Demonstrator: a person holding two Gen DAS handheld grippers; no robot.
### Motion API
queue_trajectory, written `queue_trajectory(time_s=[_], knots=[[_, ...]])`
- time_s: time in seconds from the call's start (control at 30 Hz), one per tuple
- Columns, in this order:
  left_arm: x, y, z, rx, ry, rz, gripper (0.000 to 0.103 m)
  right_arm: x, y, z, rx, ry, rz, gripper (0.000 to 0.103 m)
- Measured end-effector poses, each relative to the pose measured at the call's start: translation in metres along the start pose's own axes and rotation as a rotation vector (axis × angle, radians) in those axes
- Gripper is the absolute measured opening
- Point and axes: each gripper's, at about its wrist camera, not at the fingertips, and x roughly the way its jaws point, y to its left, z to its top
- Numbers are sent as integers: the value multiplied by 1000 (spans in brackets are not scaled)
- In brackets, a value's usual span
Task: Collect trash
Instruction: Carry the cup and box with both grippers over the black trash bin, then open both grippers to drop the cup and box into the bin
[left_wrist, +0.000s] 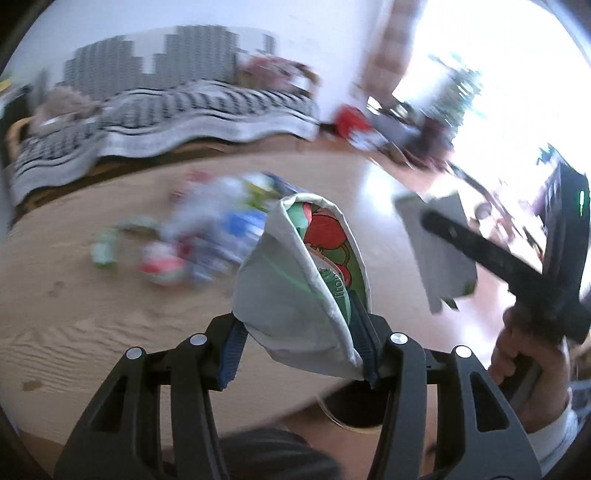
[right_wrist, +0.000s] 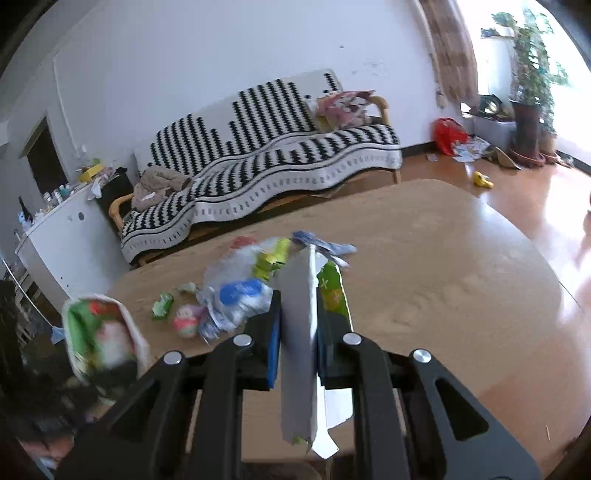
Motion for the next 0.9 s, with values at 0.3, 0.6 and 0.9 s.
queue_trajectory(time_s=[0.3,0.6,0.9], knots=[[69,-75,-68,103,225,-117,50,-25,-90,-81,162,143,-74,16],[146,-117,-110,184,423,-170,50,6,-153,-150,310,284,-76,16],[194,-126,-134,200,517,-155,50,40,-184,-170,353,358,-61,16]])
